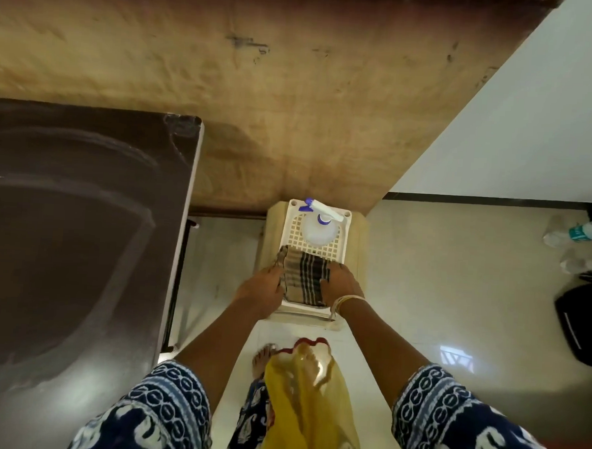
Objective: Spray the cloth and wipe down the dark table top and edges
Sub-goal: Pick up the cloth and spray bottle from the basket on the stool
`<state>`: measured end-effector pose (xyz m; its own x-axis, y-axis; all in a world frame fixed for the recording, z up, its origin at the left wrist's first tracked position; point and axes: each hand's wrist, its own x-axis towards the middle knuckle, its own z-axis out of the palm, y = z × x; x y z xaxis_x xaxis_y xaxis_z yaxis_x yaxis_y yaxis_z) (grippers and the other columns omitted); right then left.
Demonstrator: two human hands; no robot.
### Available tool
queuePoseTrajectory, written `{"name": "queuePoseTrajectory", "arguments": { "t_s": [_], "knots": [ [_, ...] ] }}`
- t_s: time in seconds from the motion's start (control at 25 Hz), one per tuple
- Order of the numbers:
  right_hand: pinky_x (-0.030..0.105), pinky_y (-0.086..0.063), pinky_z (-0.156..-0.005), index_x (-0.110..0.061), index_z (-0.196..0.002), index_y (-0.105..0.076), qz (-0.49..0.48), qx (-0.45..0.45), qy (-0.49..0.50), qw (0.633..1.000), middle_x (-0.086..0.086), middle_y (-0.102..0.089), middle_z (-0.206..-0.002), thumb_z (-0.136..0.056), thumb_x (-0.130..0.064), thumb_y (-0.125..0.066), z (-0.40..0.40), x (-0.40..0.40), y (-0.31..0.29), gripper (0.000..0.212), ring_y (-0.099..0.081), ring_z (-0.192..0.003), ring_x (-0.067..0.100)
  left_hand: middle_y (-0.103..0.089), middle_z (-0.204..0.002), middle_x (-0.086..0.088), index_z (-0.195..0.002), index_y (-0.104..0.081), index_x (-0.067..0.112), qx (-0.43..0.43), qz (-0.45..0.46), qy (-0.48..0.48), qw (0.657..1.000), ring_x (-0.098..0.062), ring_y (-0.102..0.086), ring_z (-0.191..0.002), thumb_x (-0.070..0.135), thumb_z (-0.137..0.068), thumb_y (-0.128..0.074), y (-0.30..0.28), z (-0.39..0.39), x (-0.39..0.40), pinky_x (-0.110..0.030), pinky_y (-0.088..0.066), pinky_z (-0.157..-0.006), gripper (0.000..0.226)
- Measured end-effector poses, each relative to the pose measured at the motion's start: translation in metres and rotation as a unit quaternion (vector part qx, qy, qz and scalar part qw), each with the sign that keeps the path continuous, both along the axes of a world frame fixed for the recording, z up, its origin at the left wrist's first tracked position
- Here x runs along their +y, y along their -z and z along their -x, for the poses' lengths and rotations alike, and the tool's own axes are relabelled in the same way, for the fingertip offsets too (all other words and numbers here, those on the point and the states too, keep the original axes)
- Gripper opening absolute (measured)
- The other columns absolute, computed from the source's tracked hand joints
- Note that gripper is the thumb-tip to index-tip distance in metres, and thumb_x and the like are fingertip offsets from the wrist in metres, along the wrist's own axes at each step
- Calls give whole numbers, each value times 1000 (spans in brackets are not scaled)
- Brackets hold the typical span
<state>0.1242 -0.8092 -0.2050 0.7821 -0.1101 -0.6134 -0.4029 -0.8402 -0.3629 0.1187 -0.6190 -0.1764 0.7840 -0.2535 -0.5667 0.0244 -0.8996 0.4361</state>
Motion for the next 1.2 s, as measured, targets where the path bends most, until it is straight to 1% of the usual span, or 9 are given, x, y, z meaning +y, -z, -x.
{"name": "queuePoseTrajectory", "arguments": {
  "t_s": [0.44, 0.64, 0.72, 0.8, 0.84, 0.92, 1.04, 1.12, 1.2],
  "knots": [
    [40, -45, -100, -13, -131, -49, 140, -68, -167, 974, 10, -56, -127, -90, -35, -63, -34, 0, 99, 49, -56, -115, 30, -57, -128, -8, -130, -56, 14, -25, 119, -148, 981, -27, -59, -109, 16, -96, -50, 98, -14, -11, -46, -54, -90, 35],
    [31, -49, -85, -12, -125, -61, -58, 50, -6, 997, 8, -63, -119, -83, -17, -65, -36, 12, 78, 42, -59, -110, 30, -62, -117, -9, -124, -60, 17, 28, 151, -236, 960, -30, -65, -94, 19, -89, -49, 92, -8, -3, -50, -58, -79, 37],
    [29, -45, -79, -8, -114, -66, -149, 79, 82, 982, 8, -61, -111, -78, -6, -63, -32, 20, 50, 36, -57, -106, 30, -64, -108, -7, -118, -62, 11, 72, 157, -269, 947, -23, -63, -89, 16, -90, -52, 70, -5, -1, -36, -56, -79, 30],
    [32, -43, -78, -4, -86, -65, -231, 118, 169, 951, 12, -59, -101, -70, -2, -62, -27, 28, 17, 16, -54, -98, 30, -62, -98, -10, -105, -62, 4, 138, 159, -305, 929, -14, -57, -75, 12, -92, -53, 40, -7, 3, -21, -48, -66, 18],
    [33, -44, -82, -3, -78, -61, -274, 141, 212, 927, 15, -59, -99, -61, -5, -64, -24, 31, 5, 17, -54, -97, 31, -61, -92, -12, -95, -62, 4, 182, 170, -349, 903, -14, -55, -70, 12, -93, -53, 29, -10, 5, -22, -45, -63, 13],
    [44, -45, -100, 0, -89, -63, -380, 195, 322, 845, 21, -62, -107, -45, -10, -65, -15, 34, -19, 45, -56, -103, 39, -60, -86, -12, -85, -59, 7, 251, 207, -448, 833, -17, -55, -69, 19, -96, -50, 5, -15, 9, -28, -46, -63, 19],
    [54, -40, -105, 3, -112, -60, -495, 202, 404, 743, 24, -63, -111, -62, -7, -56, 1, 42, -56, 51, -57, -104, 43, -60, -92, -10, -102, -63, 7, 303, 273, -546, 732, -17, -53, -71, 41, -94, -55, -28, -15, 17, -28, -45, -62, 35],
    [57, -41, -105, 0, -127, -55, -527, 188, 423, 713, 26, -61, -124, -62, -9, -60, 7, 45, -71, 66, -56, -113, 43, -67, -101, -13, -108, -67, 8, 366, 336, -562, 661, -24, -61, -86, 56, -89, -57, -51, -15, 22, -33, -50, -70, 53],
    [55, -44, -102, -3, -129, -54, -546, 163, 438, 696, 25, -61, -125, -69, -9, -60, 6, 53, -89, 61, -56, -112, 42, -70, -113, -18, -115, -67, 8, 398, 383, -546, 631, -34, -63, -107, 65, -86, -54, -70, -17, 26, -42, -53, -85, 65]
  ]
}}
